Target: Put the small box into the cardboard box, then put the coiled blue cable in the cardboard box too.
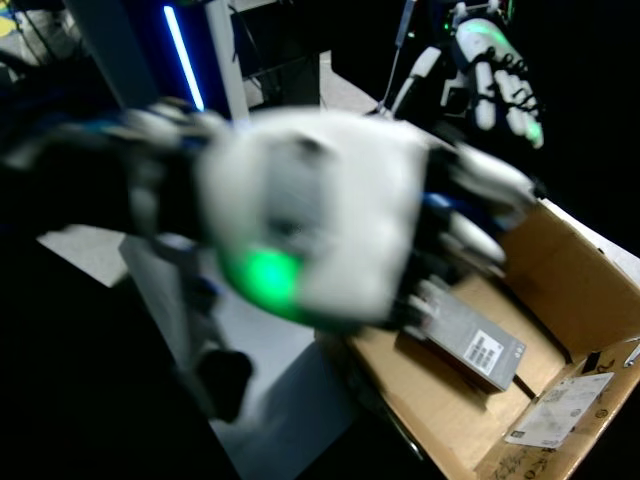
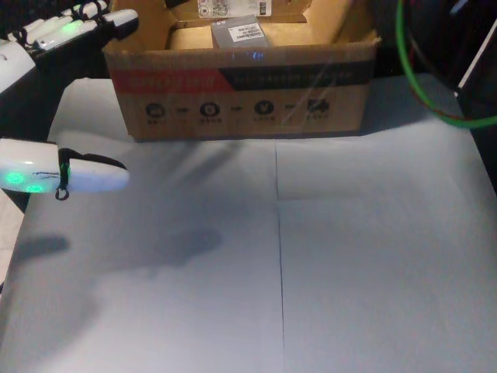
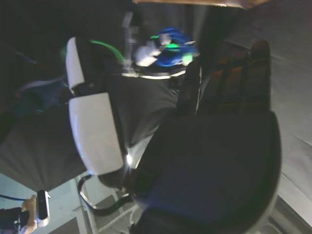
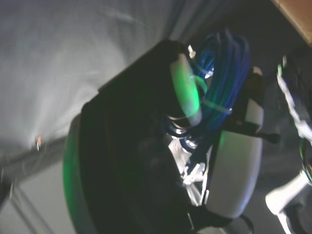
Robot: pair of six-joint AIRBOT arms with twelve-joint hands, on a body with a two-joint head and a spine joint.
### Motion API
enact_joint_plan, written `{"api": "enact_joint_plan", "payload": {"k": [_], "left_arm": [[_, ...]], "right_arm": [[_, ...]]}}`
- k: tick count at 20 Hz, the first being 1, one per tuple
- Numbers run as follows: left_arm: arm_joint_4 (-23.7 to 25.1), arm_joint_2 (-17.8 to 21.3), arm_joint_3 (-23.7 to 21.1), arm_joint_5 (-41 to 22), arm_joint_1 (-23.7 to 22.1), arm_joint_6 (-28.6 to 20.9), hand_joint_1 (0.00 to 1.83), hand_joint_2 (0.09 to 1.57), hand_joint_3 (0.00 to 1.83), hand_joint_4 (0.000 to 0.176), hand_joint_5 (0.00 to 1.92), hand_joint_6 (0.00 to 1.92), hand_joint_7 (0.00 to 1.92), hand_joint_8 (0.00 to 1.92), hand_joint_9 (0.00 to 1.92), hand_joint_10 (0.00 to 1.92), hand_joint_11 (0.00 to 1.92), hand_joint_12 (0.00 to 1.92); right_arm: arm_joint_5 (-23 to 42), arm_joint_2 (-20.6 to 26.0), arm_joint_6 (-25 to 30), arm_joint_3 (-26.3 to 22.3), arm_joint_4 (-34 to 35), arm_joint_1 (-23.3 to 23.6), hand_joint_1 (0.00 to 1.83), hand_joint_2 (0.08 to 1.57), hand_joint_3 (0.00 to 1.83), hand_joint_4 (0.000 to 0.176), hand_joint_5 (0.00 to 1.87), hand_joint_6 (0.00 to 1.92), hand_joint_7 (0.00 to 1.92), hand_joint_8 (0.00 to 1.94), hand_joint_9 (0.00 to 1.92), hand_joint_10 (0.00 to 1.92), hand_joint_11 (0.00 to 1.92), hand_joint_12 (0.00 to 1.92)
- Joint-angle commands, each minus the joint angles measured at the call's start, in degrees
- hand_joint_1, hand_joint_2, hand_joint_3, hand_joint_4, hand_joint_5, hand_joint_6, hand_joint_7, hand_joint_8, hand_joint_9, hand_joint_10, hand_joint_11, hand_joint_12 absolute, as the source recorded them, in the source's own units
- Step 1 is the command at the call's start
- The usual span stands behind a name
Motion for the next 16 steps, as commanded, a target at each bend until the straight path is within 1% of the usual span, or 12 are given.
{"api": "enact_joint_plan", "payload": {"k": [1,2,3,4,6,7,8,11,12,13,14,16], "left_arm": [[-0.41,-0.13,0.13,-6.13,-0.93,-0.37,0.75,0.84,0.01,0.176,0.10,0.00,0.01,0.00,0.00,0.00,0.12,0.04],[-0.22,-0.11,0.08,-5.93,-1.00,-0.43,0.74,0.83,0.00,0.176,0.09,0.00,0.01,0.00,0.00,0.00,0.12,0.04],[-0.16,-0.09,0.06,-5.86,-1.00,-0.54,0.73,0.83,0.00,0.176,0.09,0.00,0.01,0.00,0.00,0.00,0.12,0.04],[-0.16,-0.09,0.11,-5.76,-0.99,-0.68,0.72,0.83,0.00,0.176,0.10,0.00,0.02,0.00,0.02,0.00,0.12,0.03],[-0.17,-0.10,0.13,-5.60,-0.99,-0.73,0.73,0.83,0.00,0.176,0.10,0.00,0.03,0.01,0.02,0.01,0.12,0.03],[-0.17,-0.13,0.13,-5.53,-0.99,-0.74,0.73,0.83,0.00,0.176,0.10,0.00,0.03,0.00,0.02,0.00,0.12,0.03],[-0.16,-0.16,0.13,-5.52,-0.99,-0.74,0.75,0.83,0.00,0.176,0.10,0.00,0.02,0.00,0.01,0.00,0.11,0.03],[-0.19,-0.16,0.13,-5.46,-0.99,-0.75,0.75,0.83,0.00,0.176,0.11,0.00,0.02,0.00,0.01,0.00,0.11,0.03],[-0.26,-0.14,0.15,-5.56,-0.99,-0.75,0.74,0.83,0.00,0.176,0.11,0.00,0.02,0.00,0.01,0.00,0.11,0.02],[-0.35,-0.06,0.15,-5.72,-0.99,-0.75,0.74,0.82,0.00,0.176,0.11,0.00,0.02,0.00,0.00,0.00,0.10,0.02],[-0.50,0.05,0.08,-6.01,-0.99,-0.75,0.73,0.83,0.00,0.176,0.10,0.00,0.01,0.00,0.00,0.00,0.09,0.01],[-0.94,0.22,-0.11,-6.93,-0.86,-0.75,0.68,0.83,0.00,0.176,0.10,0.00,0.00,0.00,0.00,0.00,0.06,0.00]], "right_arm": [[5.74,-0.06,0.30,0.66,1.20,0.89,0.02,1.19,0.00,0.117,0.33,0.11,0.18,1.09,0.23,1.68,0.27,1.92],[5.42,-0.41,0.28,0.90,0.95,0.88,0.00,1.15,0.00,0.130,0.18,0.01,0.27,0.19,0.24,0.53,0.01,1.09],[5.40,-0.52,0.27,0.90,0.73,0.88,0.00,1.14,0.00,0.153,0.11,0.00,0.24,0.05,0.25,0.22,0.00,0.59],[5.40,-0.55,0.26,0.71,0.51,0.88,0.02,1.11,0.00,0.176,0.00,0.00,0.07,0.00,0.21,0.02,0.00,0.00],[5.41,-0.53,0.26,0.46,0.14,0.88,0.03,1.10,0.00,0.176,0.00,0.00,0.00,0.00,0.12,0.00,0.00,0.00],[5.41,-0.52,0.26,0.34,0.03,0.88,0.03,1.10,0.00,0.176,0.00,0.00,0.00,0.00,0.05,0.00,0.00,0.00],[5.44,-0.45,0.26,0.12,-0.03,0.88,0.08,1.07,0.00,0.176,0.00,0.00,0.00,0.00,0.02,0.00,0.00,0.00],[6.67,1.66,0.26,-2.31,-0.19,0.87,0.13,1.05,0.00,0.176,0.00,0.00,0.00,0.00,0.02,0.01,0.00,0.00],[7.82,3.16,0.26,-3.85,-0.23,0.85,0.13,1.05,0.00,0.176,0.00,0.00,0.00,0.00,0.02,0.01,0.00,0.00],[10.07,5.65,0.26,-6.79,-0.60,0.39,0.11,1.03,0.00,0.176,0.00,0.00,0.00,0.00,0.00,0.00,0.00,0.00],[12.44,7.68,0.27,-9.28,-0.68,-0.81,0.08,1.02,0.00,0.176,0.00,0.00,0.00,0.00,0.00,0.00,0.00,0.00],[19.66,12.86,0.28,-15.16,-0.64,-4.38,0.05,1.01,0.00,0.176,0.00,0.00,0.00,0.00,0.00,0.00,0.00,0.00]]}}
